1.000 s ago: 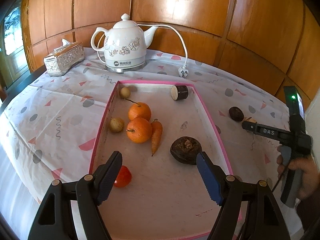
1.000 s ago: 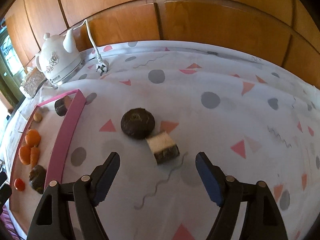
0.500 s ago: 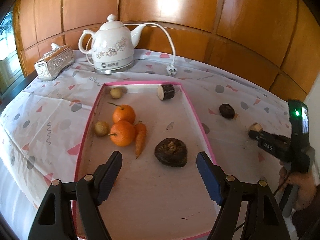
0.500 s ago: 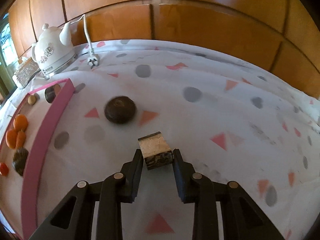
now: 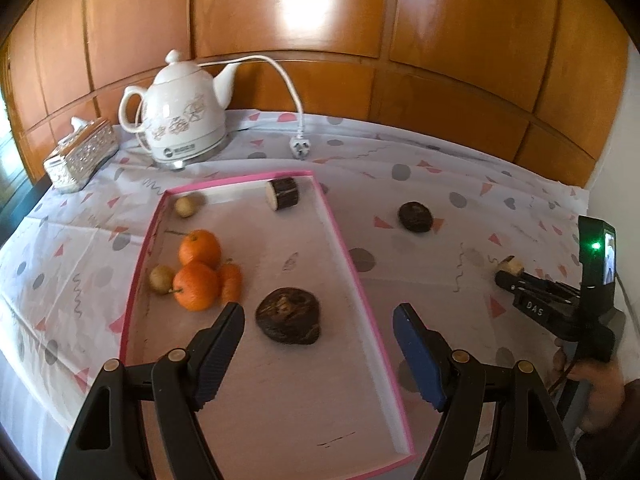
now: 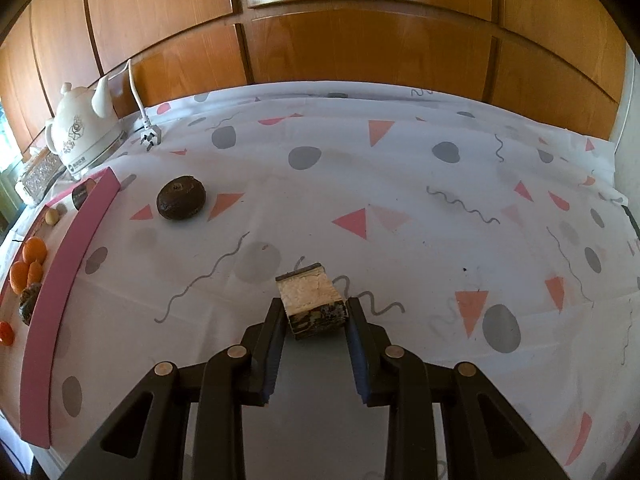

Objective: Organize fruits
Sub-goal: 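Grasp the cut dark-skinned chunk with the right tool, then grasp the dark round fruit with the left tool while the right tool holds the chunk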

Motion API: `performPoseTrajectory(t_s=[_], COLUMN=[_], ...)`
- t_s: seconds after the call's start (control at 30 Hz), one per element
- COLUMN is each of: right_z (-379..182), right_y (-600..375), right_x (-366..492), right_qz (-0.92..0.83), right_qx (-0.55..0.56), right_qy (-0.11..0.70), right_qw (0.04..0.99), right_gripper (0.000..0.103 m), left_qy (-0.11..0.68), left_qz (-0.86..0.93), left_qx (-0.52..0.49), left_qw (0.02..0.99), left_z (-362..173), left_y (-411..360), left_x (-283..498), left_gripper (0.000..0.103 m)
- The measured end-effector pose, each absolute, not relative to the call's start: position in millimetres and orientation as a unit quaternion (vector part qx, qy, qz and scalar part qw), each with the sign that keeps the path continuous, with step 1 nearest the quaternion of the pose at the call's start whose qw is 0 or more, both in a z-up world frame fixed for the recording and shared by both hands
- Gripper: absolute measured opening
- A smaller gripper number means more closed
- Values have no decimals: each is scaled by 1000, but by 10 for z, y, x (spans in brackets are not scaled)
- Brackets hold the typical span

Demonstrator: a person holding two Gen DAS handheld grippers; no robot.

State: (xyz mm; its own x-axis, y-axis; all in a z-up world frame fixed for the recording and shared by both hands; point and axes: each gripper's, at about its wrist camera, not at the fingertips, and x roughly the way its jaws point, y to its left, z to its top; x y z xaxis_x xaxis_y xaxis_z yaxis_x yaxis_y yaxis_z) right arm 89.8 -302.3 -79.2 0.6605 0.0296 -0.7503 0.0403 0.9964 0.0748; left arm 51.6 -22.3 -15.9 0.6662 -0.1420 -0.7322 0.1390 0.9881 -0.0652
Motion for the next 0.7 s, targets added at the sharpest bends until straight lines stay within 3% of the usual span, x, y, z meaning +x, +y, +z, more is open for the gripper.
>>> performPoseTrajectory(t_s=[0.7], right_z=[-796], right_y=[-3025], right_x=[884], right_qz=[-5], right_qx=[44], right_qy=[407], right_qw=[912], right_gripper=[30], left_qy=[446], left_qz=[-146], left_qx=[16], left_qw=[883], left_z=[-302], left_y=[-970], left_x=[1202], left_gripper=[60])
